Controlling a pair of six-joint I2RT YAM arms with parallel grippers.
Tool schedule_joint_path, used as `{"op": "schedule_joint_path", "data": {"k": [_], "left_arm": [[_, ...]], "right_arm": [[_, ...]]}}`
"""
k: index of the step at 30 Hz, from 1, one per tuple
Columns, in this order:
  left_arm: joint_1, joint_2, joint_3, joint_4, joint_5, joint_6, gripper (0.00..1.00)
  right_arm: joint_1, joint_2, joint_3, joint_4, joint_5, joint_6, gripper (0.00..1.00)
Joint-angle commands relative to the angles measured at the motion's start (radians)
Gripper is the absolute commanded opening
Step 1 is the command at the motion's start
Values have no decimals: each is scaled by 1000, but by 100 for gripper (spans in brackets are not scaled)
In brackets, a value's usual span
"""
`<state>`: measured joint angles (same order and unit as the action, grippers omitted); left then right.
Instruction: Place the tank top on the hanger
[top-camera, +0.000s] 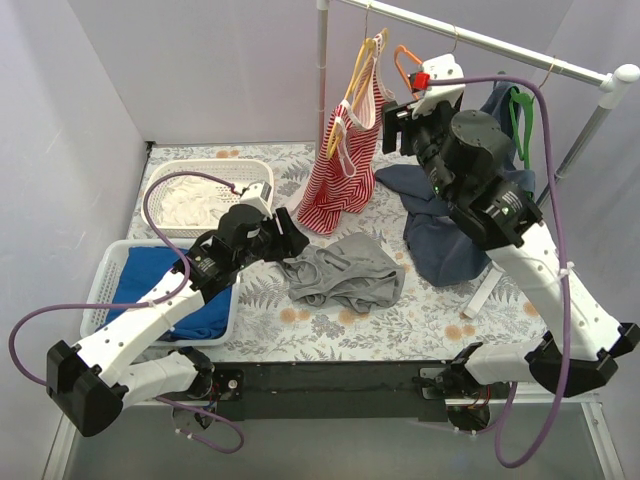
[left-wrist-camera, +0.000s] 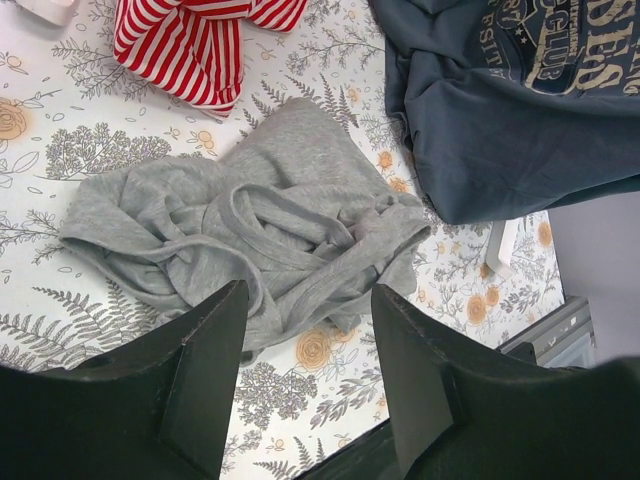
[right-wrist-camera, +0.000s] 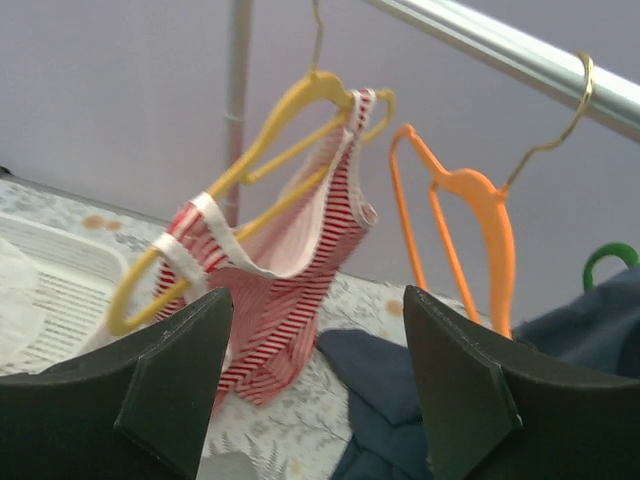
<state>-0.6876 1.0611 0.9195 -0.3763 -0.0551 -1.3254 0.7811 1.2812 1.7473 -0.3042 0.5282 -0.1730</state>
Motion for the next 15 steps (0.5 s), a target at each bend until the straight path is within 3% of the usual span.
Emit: {"op": "schedule_joint_path", "data": {"k": [1, 7, 15], "left_arm": [[0, -30, 51, -30, 12, 29, 52], [0, -32, 53, -35, 31, 43, 52], [0, -29, 56, -32, 35, 57, 52]], "right_arm": [[-123, 29, 54, -107, -25, -30, 78], [-294, -19, 28, -115, -160, 27, 78], [-431, -34, -28, -125, -333, 98, 76]]}}
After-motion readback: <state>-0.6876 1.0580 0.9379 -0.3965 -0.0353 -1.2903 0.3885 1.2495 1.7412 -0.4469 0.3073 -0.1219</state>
